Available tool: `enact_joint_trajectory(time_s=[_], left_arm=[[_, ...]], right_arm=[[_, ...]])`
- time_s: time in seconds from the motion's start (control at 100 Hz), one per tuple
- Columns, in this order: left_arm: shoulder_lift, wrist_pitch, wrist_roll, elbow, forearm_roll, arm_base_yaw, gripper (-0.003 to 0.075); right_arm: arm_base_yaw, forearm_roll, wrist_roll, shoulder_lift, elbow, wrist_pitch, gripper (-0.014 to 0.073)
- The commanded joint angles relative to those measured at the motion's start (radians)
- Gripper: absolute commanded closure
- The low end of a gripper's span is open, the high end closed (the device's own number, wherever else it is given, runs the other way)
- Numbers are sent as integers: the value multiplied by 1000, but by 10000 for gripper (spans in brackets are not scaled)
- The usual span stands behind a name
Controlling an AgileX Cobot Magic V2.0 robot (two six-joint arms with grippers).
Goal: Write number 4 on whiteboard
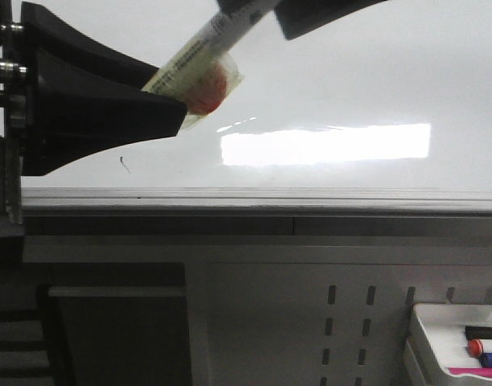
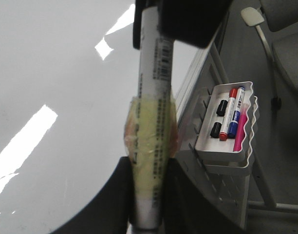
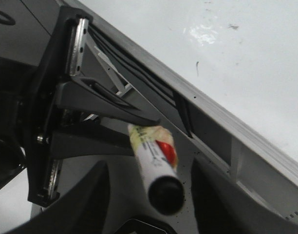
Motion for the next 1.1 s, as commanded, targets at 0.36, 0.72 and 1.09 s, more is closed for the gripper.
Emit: enact_joint_trajectory(time_s=[0.36, 0.72, 1.09], left_arm=[[-22, -83, -9, -21, -19, -8, 740], [-22, -83, -9, -21, -20, -8, 571], [-190, 183, -10, -21, -379, -8, 260]], right_arm=[[10, 31, -14, 20, -39, -98, 664], [10, 31, -14, 20, -39, -100, 661], [-11, -5, -14, 56, -79, -147, 660]])
